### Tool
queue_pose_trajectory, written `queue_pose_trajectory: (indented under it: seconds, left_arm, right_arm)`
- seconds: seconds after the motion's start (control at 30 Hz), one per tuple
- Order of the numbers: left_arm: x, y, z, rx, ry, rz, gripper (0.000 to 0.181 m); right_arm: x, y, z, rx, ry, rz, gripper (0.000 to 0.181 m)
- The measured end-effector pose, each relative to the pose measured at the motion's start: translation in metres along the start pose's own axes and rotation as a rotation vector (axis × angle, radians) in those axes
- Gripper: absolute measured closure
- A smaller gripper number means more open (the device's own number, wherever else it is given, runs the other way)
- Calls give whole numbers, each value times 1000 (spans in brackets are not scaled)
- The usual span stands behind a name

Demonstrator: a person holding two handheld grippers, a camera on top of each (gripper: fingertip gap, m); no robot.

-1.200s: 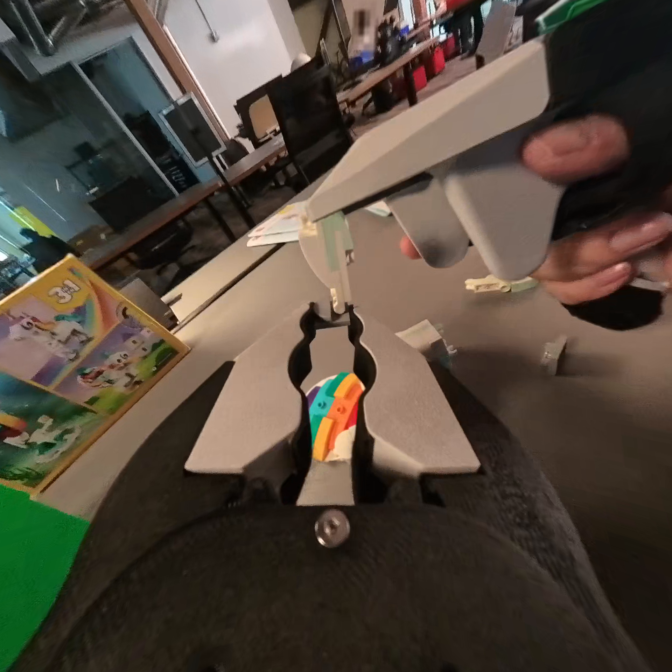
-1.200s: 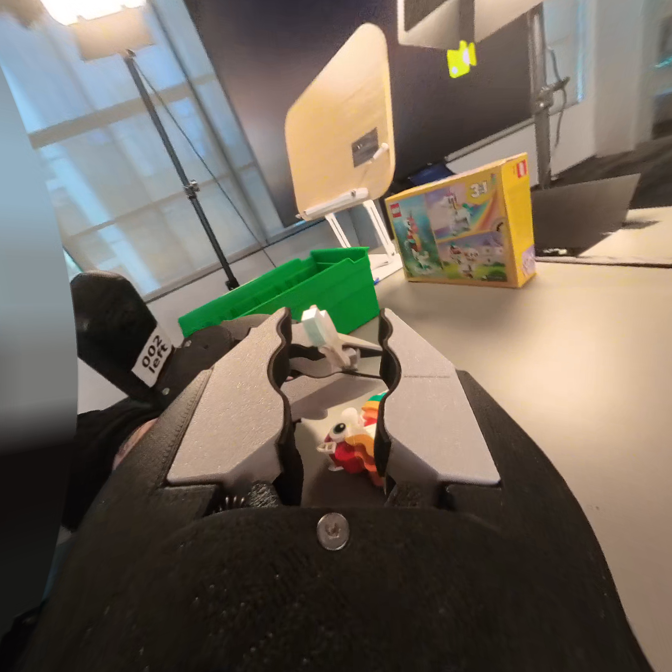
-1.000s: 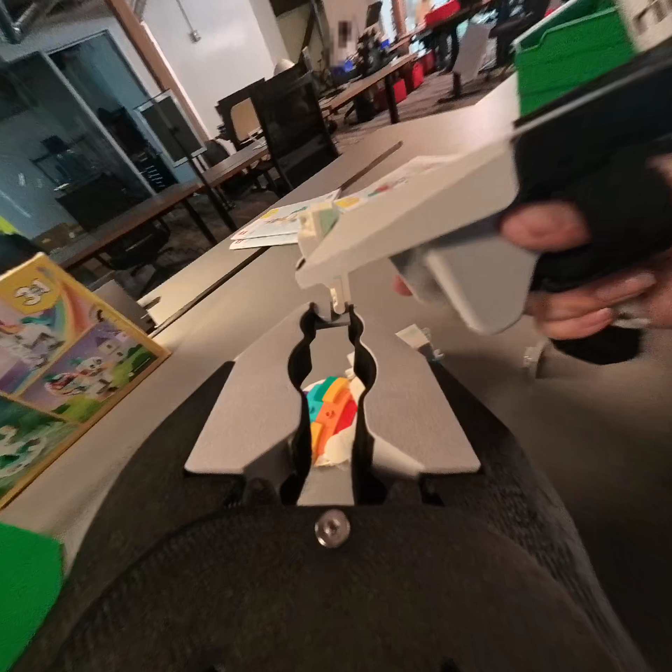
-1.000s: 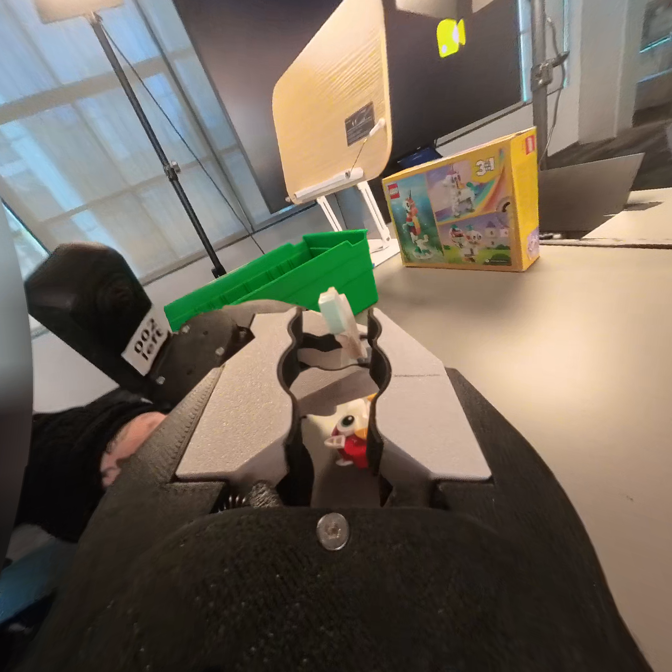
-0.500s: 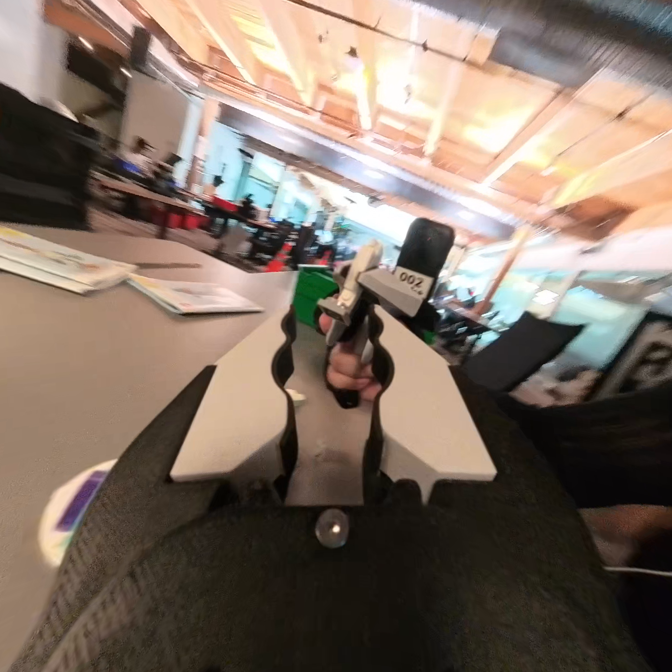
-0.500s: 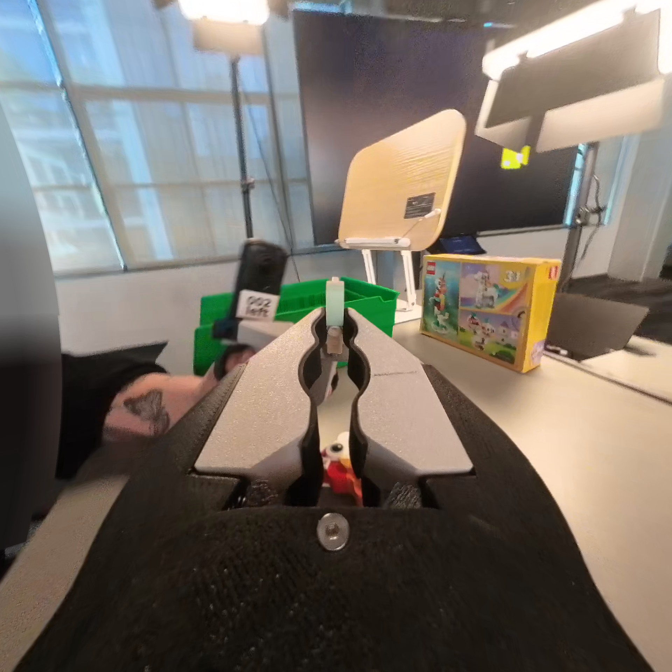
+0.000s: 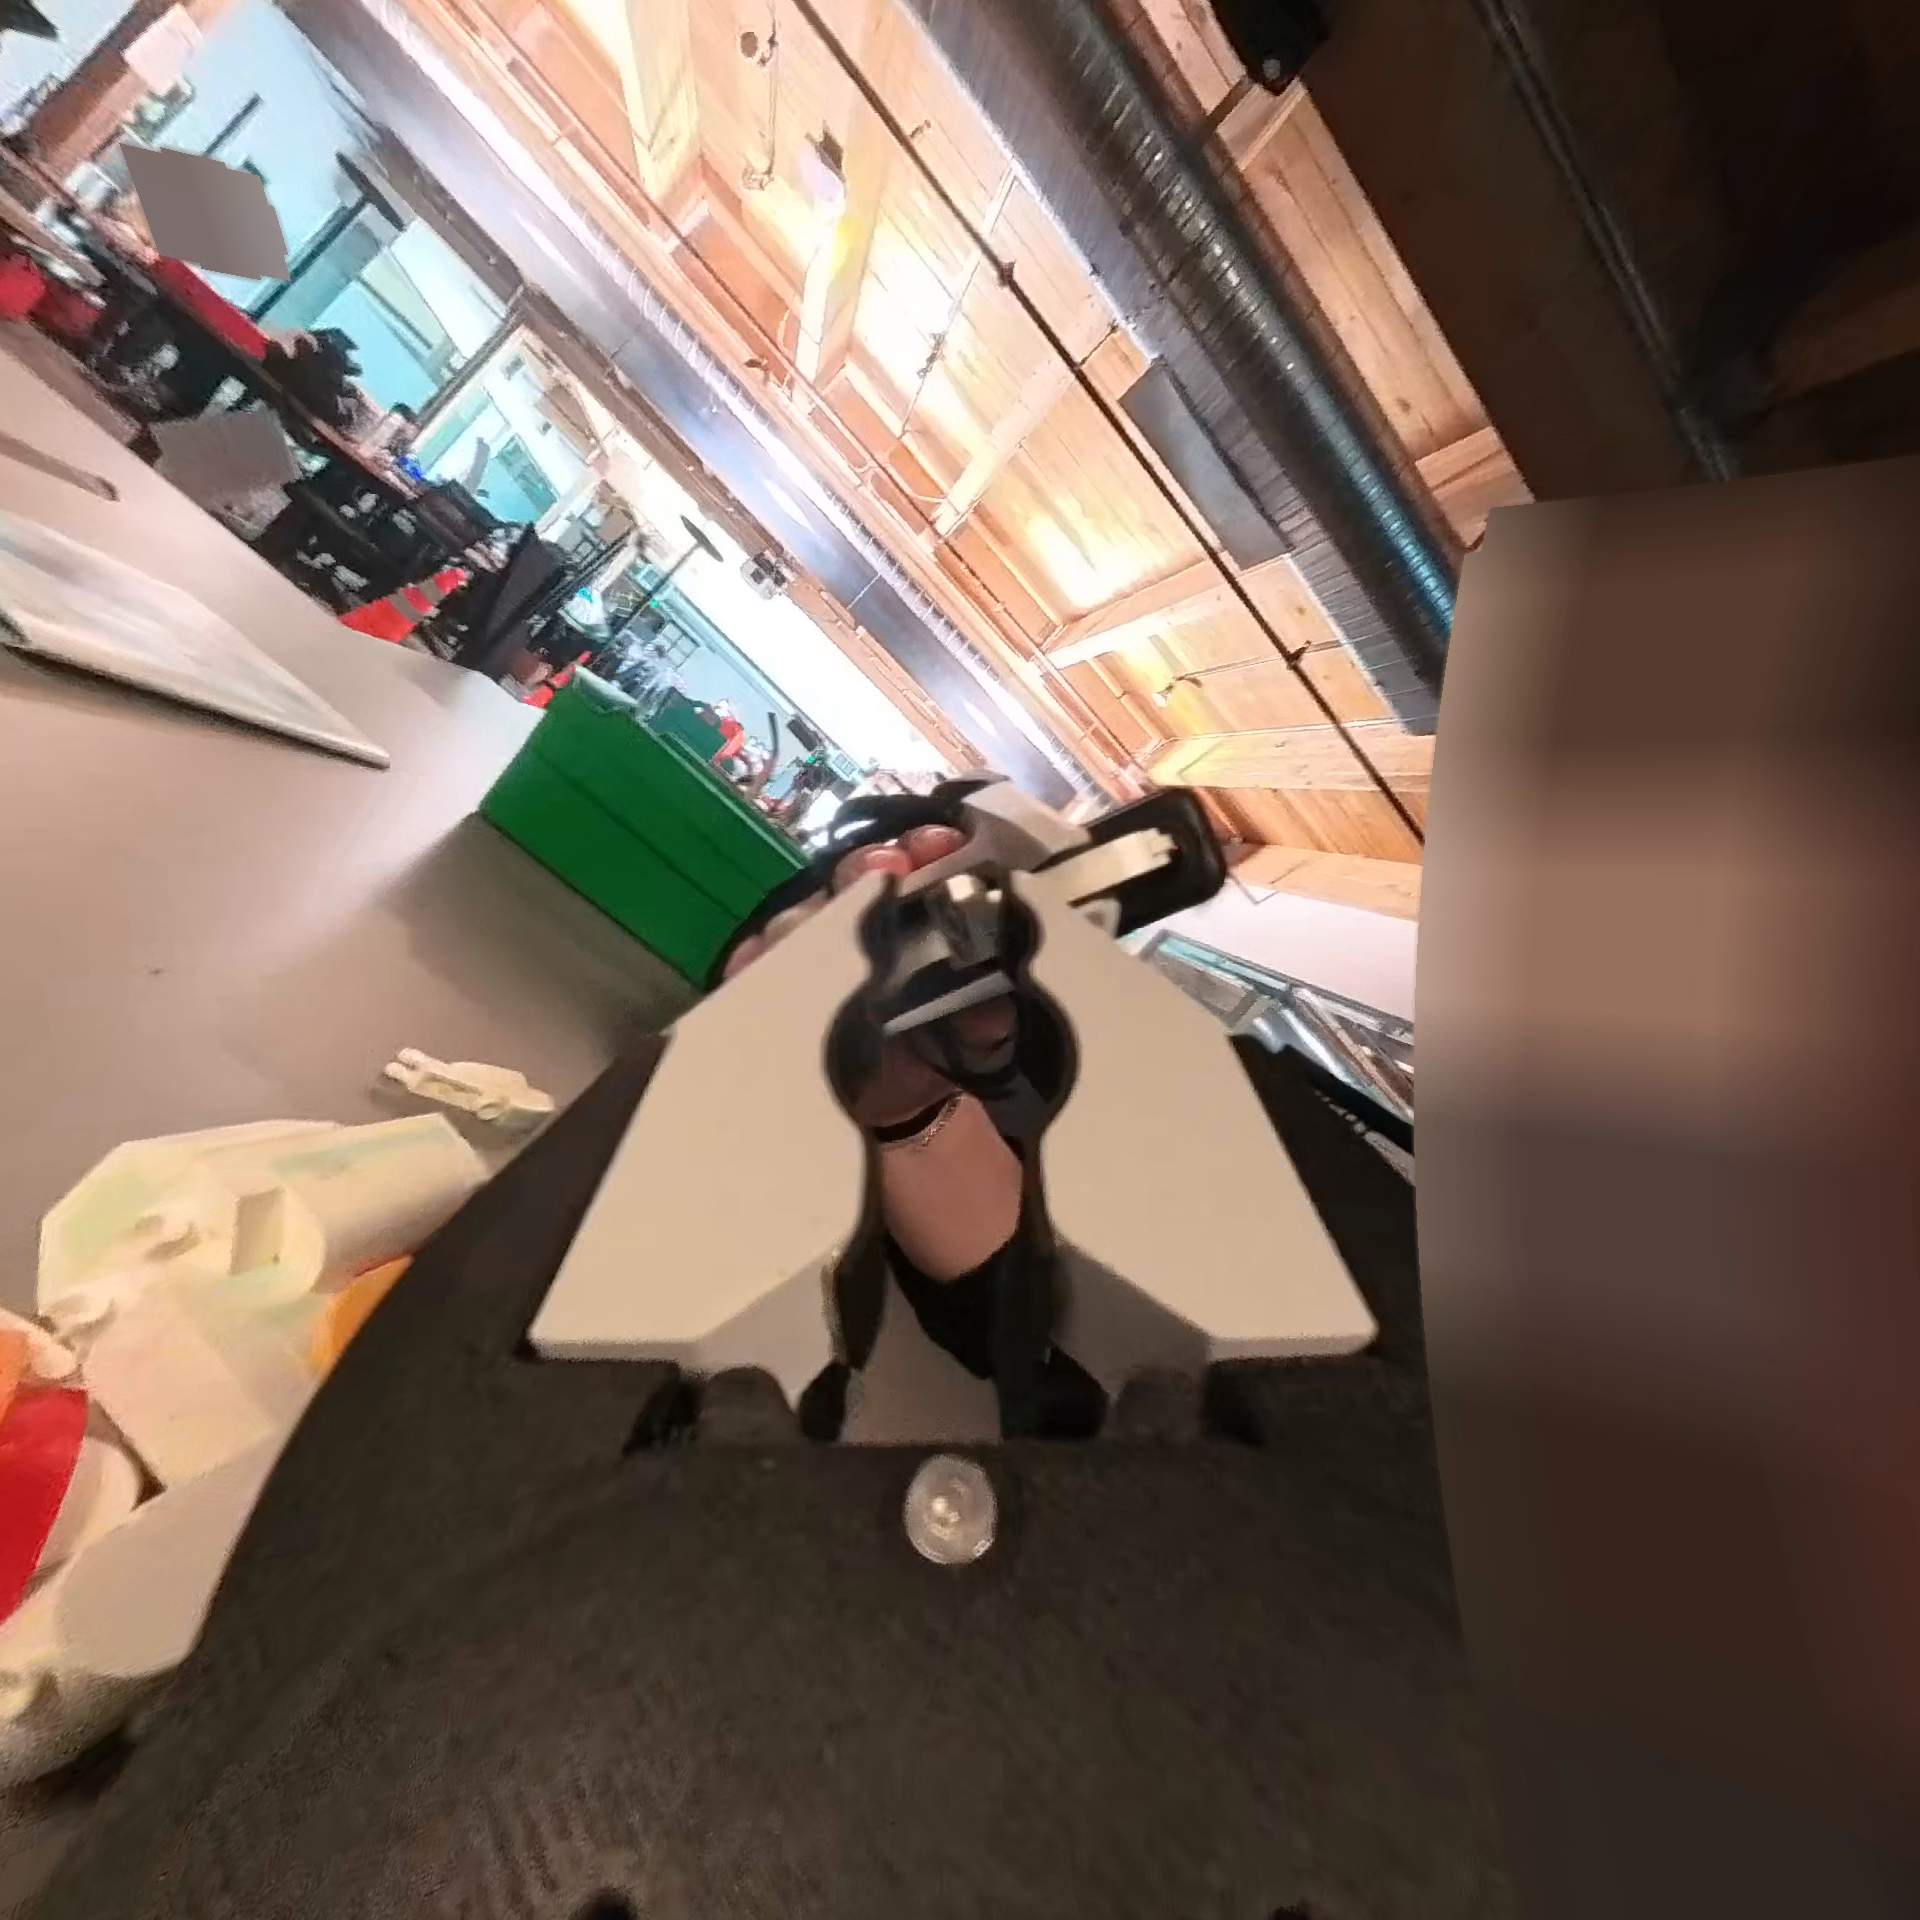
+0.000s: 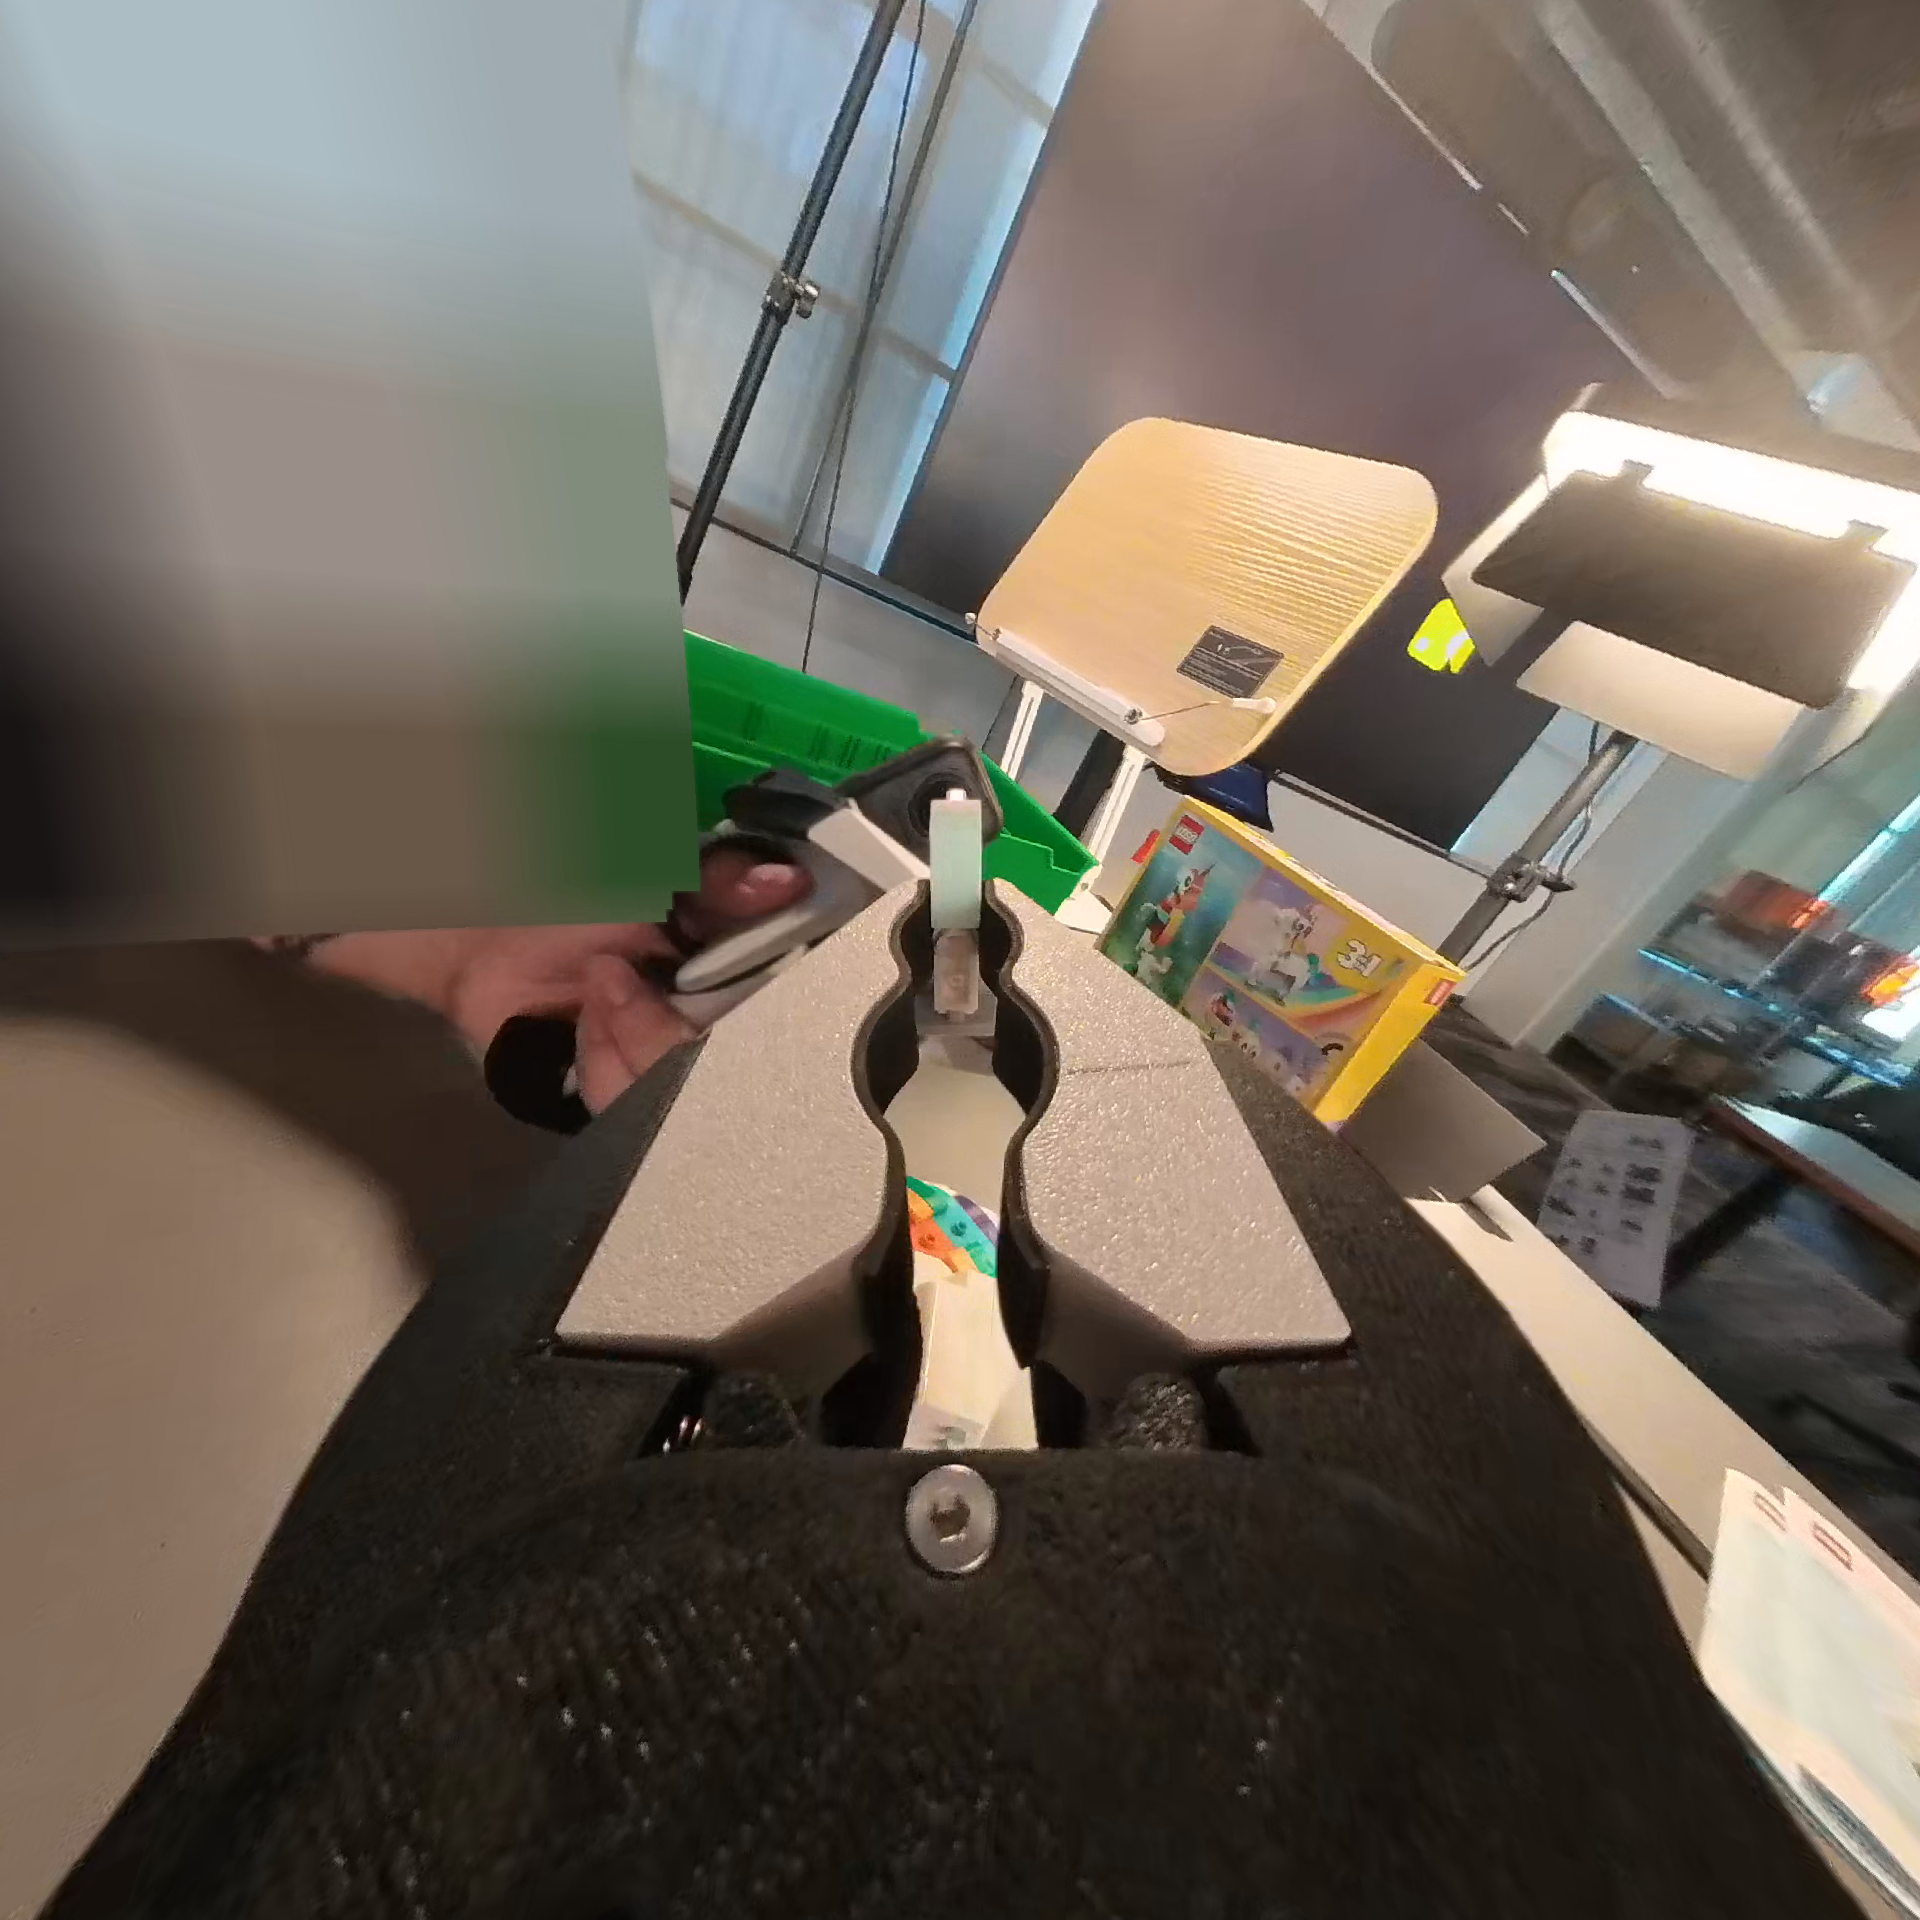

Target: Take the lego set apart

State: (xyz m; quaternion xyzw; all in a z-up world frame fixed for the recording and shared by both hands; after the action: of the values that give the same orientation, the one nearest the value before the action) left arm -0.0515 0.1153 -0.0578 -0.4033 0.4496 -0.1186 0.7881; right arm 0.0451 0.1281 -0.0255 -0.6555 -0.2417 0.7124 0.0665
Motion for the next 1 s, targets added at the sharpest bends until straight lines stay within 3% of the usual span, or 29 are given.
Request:
queue_pose_trajectory:
  seconds: [0.1,0.2,0.43,0.6,0.67,0.8,1.0]
  left_arm:
    - [0,-2,2,-33,25,18,173]
    - [-1,-11,2,1,-14,69,172]
    - [7,-17,6,244,-20,-121,173]
    - [-1,-9,0,81,-135,13,174]
    - [-12,-6,-10,-31,-238,91,176]
    - [-20,-7,-20,-179,-299,280,176]
    - [-10,-8,-11,-215,-259,361,176]
  right_arm:
    - [2,-1,-1,-1,-27,30,175]
    - [-3,-4,-2,-33,-206,185,175]
    - [-10,-5,-5,-168,-521,452,175]
    - [-1,-12,-3,-50,-438,456,170]
    - [4,-15,1,44,-367,461,160]
    - [13,-18,8,113,-343,593,136]
    - [10,-16,6,136,-404,604,151]
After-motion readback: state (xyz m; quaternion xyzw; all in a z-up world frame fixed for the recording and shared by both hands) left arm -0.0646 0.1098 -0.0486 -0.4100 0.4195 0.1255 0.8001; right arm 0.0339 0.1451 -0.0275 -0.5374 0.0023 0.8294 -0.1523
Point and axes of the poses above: each gripper's, where its closed fingertips meet, z out along the fingers, x out of its underside, y = z × x across the jaws, the point moved 6 cm from there along -z, back along the fingers, and after that the axes turned 11 degrees about -x, right-handed, at the moved point
